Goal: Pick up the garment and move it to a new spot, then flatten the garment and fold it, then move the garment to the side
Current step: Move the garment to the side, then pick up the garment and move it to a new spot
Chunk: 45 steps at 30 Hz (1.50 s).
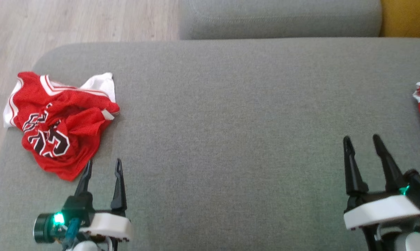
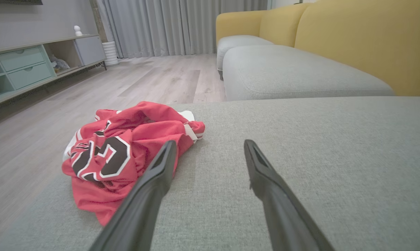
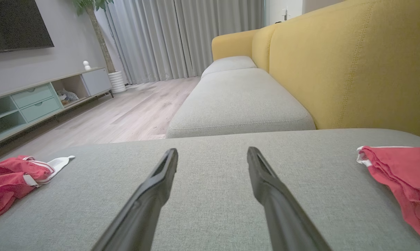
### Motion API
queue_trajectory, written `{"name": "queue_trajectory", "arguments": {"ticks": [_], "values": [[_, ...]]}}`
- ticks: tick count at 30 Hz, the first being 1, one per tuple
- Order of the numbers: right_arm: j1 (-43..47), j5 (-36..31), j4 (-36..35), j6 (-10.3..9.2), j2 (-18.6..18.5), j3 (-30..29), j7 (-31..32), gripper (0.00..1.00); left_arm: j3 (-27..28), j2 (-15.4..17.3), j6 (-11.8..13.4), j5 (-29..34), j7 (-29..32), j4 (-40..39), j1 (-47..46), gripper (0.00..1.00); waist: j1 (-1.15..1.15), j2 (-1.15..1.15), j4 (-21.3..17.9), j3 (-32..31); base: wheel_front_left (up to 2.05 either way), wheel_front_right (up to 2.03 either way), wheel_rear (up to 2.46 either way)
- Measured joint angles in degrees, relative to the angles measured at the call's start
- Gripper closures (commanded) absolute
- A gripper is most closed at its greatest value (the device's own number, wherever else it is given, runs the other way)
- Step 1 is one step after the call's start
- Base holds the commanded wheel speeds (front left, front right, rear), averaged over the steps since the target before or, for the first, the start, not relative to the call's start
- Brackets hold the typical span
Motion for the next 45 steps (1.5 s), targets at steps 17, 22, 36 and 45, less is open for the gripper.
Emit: {"name": "queue_trajectory", "arguments": {"ticks": [17,22,36,45], "values": [[1.5,0.8,-0.4,0.0,0.1,1.4,0.5,0.0,-0.5,0.5,0.8,-0.6,2.0,-1.8,1.7,0.0,0.01,0.0,0.1,-1.1,0.0,0.0,0.0],[1.5,0.8,-0.9,0.0,0.1,0.9,0.6,0.0,-1.3,0.5,0.8,-0.6,2.0,-2.0,1.2,0.0,0.01,0.0,1.4,-0.9,0.0,0.0,0.0],[-0.5,-2.2,-5.7,0.0,0.1,2.9,4.0,0.0,-1.5,-2.1,1.1,-2.2,-1.5,0.6,-6.0,0.0,0.01,0.0,13.9,2.0,0.0,0.0,0.0],[-3.4,-3.9,-7.3,0.0,0.0,6.5,6.1,0.0,0.9,-2.5,1.5,-2.5,-3.3,1.6,-6.1,0.0,0.01,0.0,22.6,3.9,0.0,0.0,0.0]]}}
